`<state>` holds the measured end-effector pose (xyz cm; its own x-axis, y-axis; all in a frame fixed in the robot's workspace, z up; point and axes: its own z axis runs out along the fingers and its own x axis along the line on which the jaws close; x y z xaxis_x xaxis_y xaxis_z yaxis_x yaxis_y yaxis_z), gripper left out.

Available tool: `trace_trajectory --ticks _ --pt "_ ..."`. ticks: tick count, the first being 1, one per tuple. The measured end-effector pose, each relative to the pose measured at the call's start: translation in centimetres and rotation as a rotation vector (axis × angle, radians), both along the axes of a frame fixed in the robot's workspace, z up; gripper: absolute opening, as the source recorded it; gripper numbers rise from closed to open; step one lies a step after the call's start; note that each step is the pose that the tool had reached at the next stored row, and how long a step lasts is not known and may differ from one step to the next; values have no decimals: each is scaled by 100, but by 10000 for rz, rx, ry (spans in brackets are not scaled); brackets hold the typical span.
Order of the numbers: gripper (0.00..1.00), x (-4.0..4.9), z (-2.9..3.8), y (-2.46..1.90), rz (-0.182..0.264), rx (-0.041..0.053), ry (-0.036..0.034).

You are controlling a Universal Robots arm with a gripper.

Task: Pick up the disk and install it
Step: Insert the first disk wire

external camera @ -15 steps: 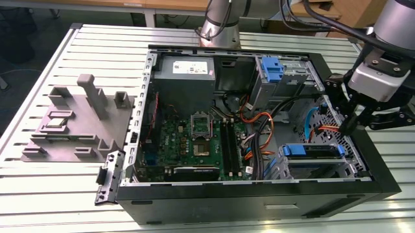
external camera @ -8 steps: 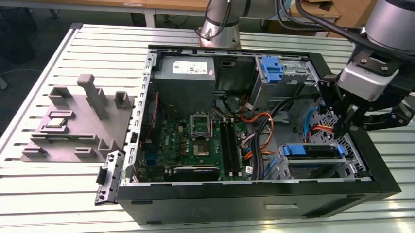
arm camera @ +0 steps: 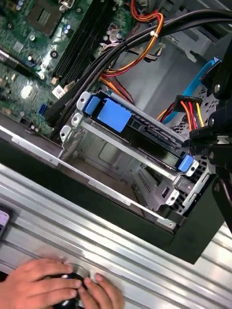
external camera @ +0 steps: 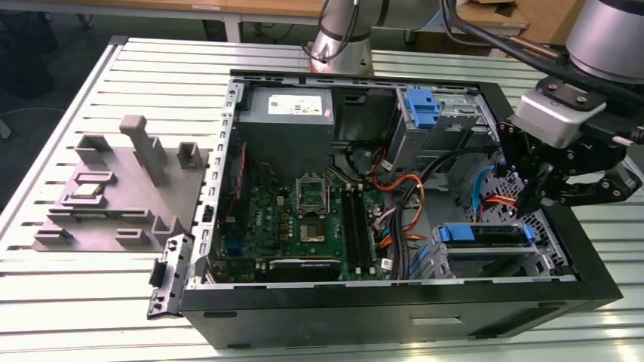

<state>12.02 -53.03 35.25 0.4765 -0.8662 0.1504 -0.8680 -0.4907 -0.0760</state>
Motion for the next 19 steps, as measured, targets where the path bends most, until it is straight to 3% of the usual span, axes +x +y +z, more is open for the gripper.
trace_trajectory --ticks 19 --pt "16 0 -41 0 -3344 -8 15"
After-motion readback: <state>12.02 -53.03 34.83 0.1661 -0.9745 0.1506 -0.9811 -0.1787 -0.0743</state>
